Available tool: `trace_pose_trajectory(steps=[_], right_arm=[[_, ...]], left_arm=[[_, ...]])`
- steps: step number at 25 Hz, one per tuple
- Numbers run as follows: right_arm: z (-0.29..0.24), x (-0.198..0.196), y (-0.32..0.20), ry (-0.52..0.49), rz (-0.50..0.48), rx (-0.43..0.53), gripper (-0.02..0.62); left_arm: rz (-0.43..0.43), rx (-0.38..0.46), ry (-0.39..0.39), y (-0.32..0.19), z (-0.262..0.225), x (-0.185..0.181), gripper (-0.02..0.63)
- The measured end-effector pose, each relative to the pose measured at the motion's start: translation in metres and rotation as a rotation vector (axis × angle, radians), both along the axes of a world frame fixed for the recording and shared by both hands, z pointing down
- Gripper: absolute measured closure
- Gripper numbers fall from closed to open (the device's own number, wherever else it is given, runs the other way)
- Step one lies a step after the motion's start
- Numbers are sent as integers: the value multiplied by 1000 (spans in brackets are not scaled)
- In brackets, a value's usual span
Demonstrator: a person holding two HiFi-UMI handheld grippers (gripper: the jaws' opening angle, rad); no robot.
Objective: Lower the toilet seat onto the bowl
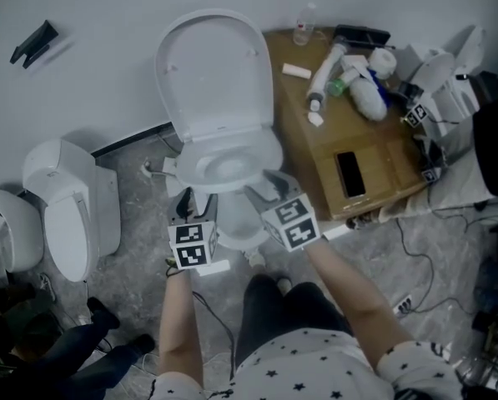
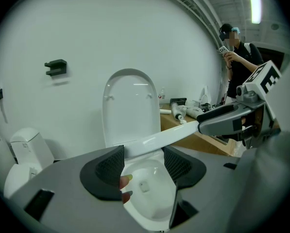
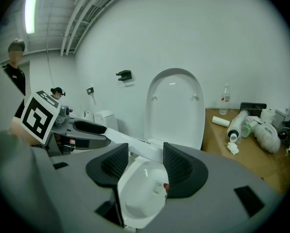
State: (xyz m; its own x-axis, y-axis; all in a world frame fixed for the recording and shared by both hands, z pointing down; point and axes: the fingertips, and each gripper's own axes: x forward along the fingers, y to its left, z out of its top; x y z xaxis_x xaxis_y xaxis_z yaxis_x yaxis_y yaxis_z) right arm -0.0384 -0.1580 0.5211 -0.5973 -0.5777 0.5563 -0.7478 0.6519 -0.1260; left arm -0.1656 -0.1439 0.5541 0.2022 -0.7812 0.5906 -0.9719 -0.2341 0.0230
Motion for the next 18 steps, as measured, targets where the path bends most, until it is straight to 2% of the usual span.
trace_pose_trajectory(steps=[18], right_arm=[[30, 6, 36, 36, -31, -2, 379]], left_arm=[[-29, -29, 0, 38, 31, 6, 350]])
